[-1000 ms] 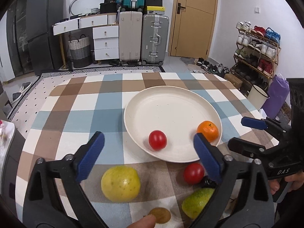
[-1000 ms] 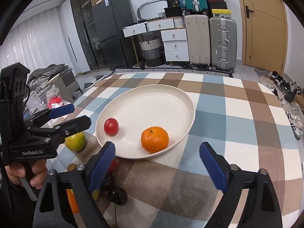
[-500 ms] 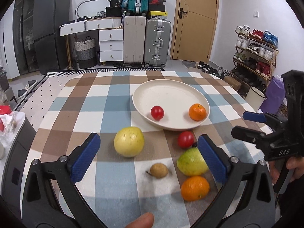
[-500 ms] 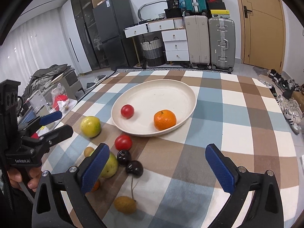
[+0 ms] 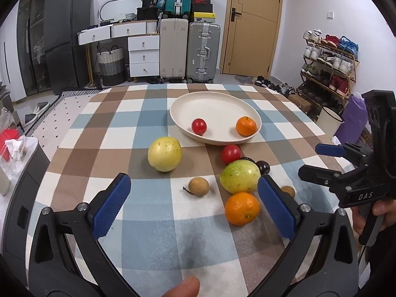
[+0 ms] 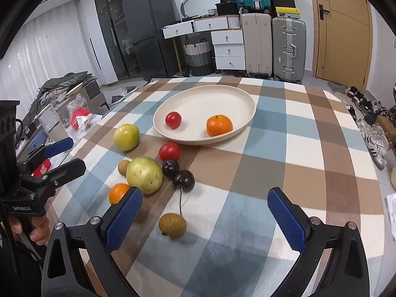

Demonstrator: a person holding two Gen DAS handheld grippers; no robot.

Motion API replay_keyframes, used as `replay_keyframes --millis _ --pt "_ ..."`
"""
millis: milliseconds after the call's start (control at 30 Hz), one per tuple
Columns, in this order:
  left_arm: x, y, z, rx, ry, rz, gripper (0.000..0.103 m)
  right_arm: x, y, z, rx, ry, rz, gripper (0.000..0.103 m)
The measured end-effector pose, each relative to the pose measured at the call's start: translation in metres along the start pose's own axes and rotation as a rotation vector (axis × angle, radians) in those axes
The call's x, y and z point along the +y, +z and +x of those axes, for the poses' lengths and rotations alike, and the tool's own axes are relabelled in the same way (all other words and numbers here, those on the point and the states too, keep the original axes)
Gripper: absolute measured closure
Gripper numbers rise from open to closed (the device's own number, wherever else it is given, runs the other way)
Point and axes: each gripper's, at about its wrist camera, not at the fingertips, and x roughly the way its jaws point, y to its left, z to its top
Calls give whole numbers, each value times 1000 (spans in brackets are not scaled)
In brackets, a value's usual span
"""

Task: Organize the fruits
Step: 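Withdraw both open tools from the plate toward the remaining fruit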

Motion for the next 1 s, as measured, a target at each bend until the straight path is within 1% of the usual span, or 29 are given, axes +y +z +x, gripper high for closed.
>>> replay_keyframes --millis 100,333,400,500,700,833,1000 --pt "-3 -4 1 14 -11 2 1 2 -7 1 14 -7 -2 1" --pt "-9 -12 5 34 1 24 1 10 -25 9 63 -17 -10 0" --pt "-11 -14 8 42 -7 25 1 12 -29 10 72 -25 -19 0" --pt "-15 -16 14 58 -4 39 1 13 -31 12 87 -29 -26 1" --pt "-19 -20 24 83 -9 42 1 10 -38 23 132 -66 -22 1" --pt "-21 -22 29 93 -15 42 1 12 -39 27 143 -46 -29 1" --pt "-24 -26 37 114 -19 47 1 18 -41 32 155 -59 -62 1"
